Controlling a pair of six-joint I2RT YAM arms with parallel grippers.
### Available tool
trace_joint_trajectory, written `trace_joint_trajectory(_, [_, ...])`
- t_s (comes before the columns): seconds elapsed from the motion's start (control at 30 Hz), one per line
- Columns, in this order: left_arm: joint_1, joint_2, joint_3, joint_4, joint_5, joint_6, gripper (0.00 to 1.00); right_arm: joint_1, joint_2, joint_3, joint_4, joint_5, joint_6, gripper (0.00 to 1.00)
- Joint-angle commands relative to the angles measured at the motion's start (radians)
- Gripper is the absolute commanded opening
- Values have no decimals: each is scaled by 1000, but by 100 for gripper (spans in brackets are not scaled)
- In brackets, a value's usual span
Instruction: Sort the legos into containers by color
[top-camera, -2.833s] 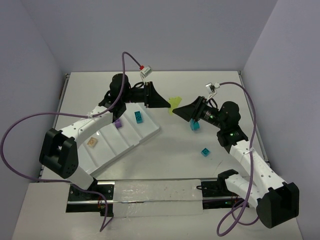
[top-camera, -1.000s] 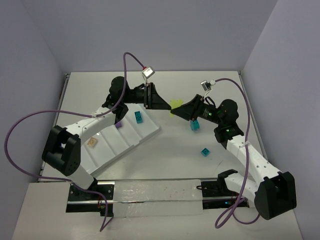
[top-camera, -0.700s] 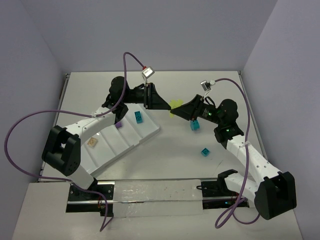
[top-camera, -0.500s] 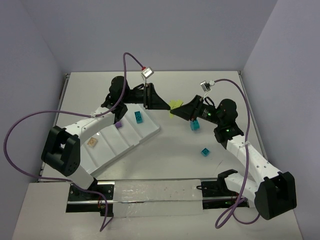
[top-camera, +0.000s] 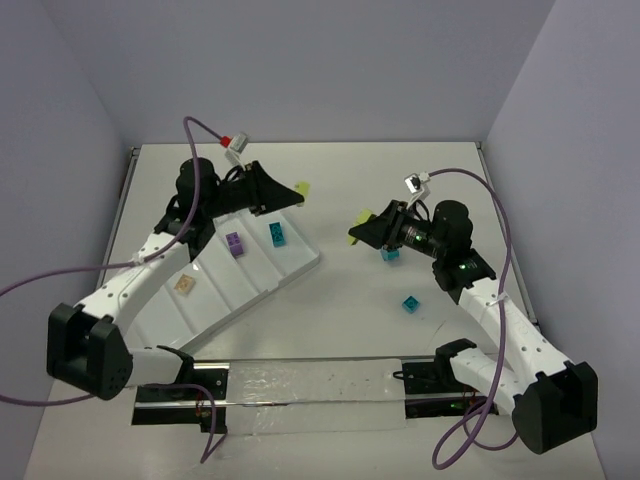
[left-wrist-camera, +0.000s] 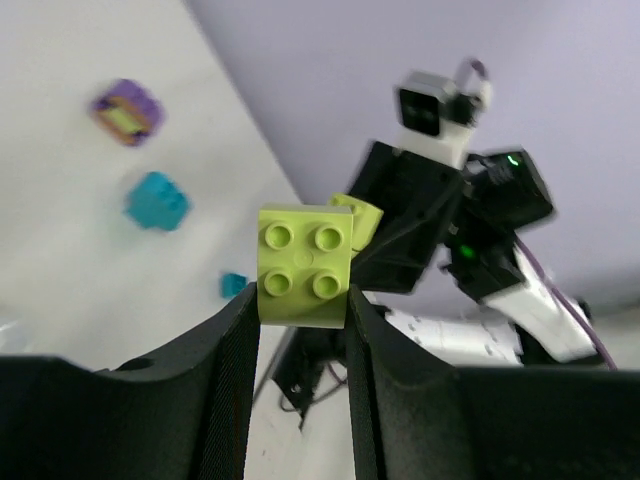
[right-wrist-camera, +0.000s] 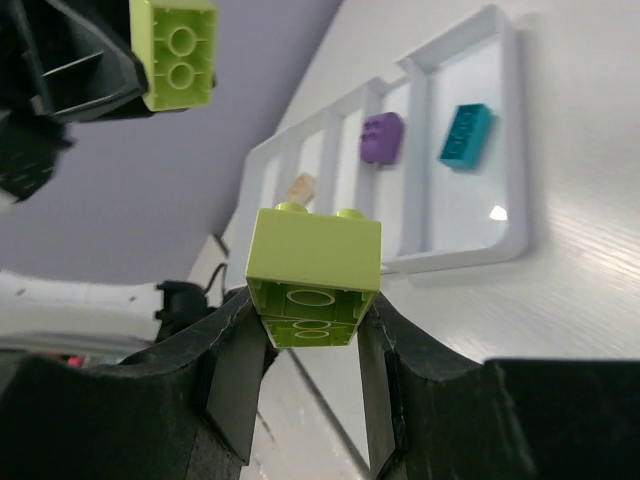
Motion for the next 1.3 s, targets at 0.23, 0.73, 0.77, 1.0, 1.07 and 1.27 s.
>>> trace_joint_trajectory(0.23, [37,-311,-41,-980,-1103,30,0,-6,2,83,-181,152,-105,0])
trace_joint_trajectory(0.73, [83,4,-78,-898,-1263,-38,0,-6,16,86,-189,144,-99,0])
trace_joint_trajectory(0.77, [87,43,-66,-887,-1278,-31,0,-6,11,86,-195,148,-103,0])
trace_joint_trajectory(1.0, [127,189,14,-871,-1278,-2,35,-6,14,95,-207,159,-113,0])
trace_joint_trajectory(1.07, [128,209,22,-888,-1286,-4,73,-6,17,98,-208,163,-115,0])
trace_joint_trajectory(1.27, [129,173,49,-908,-1273,37,98,-6,29,106,-215,161,-126,0])
